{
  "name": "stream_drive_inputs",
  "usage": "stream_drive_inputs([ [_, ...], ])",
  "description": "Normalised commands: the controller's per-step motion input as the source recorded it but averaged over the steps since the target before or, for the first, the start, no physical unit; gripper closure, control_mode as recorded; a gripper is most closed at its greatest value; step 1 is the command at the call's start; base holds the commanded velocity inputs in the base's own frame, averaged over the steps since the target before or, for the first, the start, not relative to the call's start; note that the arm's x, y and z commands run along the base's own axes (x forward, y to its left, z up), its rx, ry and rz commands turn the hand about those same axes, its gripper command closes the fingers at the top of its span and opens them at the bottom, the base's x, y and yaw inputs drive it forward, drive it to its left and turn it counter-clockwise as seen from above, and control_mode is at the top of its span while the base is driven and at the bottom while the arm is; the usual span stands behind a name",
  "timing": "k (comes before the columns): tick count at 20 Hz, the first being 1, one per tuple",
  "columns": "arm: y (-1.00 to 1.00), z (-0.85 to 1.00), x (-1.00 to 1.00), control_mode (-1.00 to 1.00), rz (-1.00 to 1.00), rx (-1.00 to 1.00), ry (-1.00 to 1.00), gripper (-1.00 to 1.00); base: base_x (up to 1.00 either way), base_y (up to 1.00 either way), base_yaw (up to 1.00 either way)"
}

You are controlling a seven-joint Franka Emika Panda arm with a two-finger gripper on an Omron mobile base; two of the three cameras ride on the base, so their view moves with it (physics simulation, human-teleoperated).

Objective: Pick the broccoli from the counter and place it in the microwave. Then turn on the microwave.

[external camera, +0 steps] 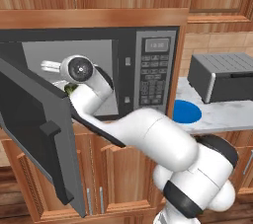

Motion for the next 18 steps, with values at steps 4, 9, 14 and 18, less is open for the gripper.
stream_drive_inputs([
  [4,-0.13,0.57,-0.82,-1.00,0.00,0.04,0.18,-1.00,0.00,0.00,0.00],
  [9,-0.17,0.06,-0.99,-1.00,0.00,0.00,0.12,-1.00,0.00,0.00,0.00],
  [14,-0.29,0.03,-1.00,-1.00,0.00,0.00,0.08,-1.00,0.00,0.00,0.00],
  [18,-0.44,0.23,-1.00,-1.00,0.00,0.00,0.10,-1.00,0.00,0.00,0.00],
])
